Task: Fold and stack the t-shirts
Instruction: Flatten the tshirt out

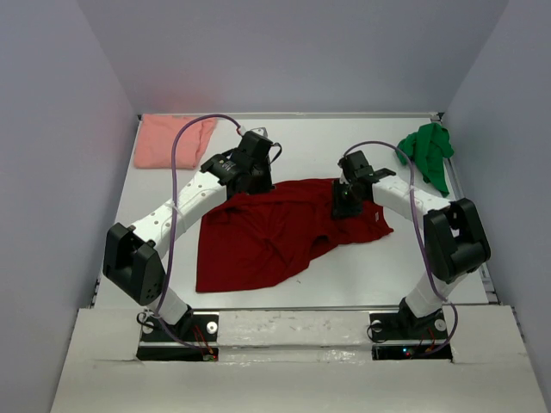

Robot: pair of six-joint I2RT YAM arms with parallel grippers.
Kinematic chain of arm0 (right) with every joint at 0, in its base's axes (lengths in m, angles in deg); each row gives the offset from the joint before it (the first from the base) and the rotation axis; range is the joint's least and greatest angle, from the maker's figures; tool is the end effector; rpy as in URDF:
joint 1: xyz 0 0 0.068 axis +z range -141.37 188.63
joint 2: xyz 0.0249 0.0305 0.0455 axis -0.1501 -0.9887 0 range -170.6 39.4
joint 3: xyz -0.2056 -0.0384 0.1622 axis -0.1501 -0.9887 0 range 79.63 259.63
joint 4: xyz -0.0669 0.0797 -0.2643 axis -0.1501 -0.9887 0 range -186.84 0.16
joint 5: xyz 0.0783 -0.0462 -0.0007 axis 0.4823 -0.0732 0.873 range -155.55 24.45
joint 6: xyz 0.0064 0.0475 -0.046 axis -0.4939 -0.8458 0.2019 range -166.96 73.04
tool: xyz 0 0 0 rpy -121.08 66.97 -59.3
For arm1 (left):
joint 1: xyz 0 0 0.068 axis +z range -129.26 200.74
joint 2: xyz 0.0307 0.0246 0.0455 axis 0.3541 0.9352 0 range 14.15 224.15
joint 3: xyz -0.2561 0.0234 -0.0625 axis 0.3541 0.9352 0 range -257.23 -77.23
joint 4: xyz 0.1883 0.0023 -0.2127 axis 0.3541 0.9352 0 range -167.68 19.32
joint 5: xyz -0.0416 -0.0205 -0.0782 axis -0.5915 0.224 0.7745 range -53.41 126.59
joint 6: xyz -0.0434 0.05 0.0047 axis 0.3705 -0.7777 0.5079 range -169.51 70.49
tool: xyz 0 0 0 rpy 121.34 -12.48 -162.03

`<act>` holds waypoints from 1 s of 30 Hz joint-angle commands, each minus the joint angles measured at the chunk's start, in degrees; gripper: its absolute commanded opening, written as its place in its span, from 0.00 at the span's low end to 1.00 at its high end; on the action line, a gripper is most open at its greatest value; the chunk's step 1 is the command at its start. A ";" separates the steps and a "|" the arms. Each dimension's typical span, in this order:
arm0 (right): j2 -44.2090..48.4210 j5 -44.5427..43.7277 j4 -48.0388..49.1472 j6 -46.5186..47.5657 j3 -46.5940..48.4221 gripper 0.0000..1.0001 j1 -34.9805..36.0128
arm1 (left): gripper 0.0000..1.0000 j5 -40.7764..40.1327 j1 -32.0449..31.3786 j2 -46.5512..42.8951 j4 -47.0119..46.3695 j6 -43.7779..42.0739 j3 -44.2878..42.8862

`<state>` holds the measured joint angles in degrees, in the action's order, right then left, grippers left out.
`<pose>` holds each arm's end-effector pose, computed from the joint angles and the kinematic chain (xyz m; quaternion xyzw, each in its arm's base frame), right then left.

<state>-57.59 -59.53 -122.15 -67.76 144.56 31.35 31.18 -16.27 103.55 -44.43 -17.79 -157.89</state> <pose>0.3351 0.1462 0.1613 -0.0280 0.9734 0.1296 0.1867 0.3114 -0.2285 0.3030 0.0229 0.9124 -0.1937 0.3598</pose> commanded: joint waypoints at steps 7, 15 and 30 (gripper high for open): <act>2.68 2.77 2.96 1.02 -0.15 0.43 2.33 | 0.00 1.36 -0.25 -0.99 -1.97 -0.44 -0.02; 0.05 2.86 3.05 0.06 0.20 0.36 2.94 | 0.00 1.02 -0.16 -1.51 -1.70 -0.44 0.07; -2.06 -1.89 0.86 2.60 6.42 0.00 11.36 | 0.00 -8.04 -0.78 -5.56 1.90 -0.79 -1.51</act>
<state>-58.77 -58.85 -121.02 -67.56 144.78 36.46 28.01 -16.65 102.90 -43.95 -17.76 -157.87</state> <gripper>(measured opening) 0.011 0.014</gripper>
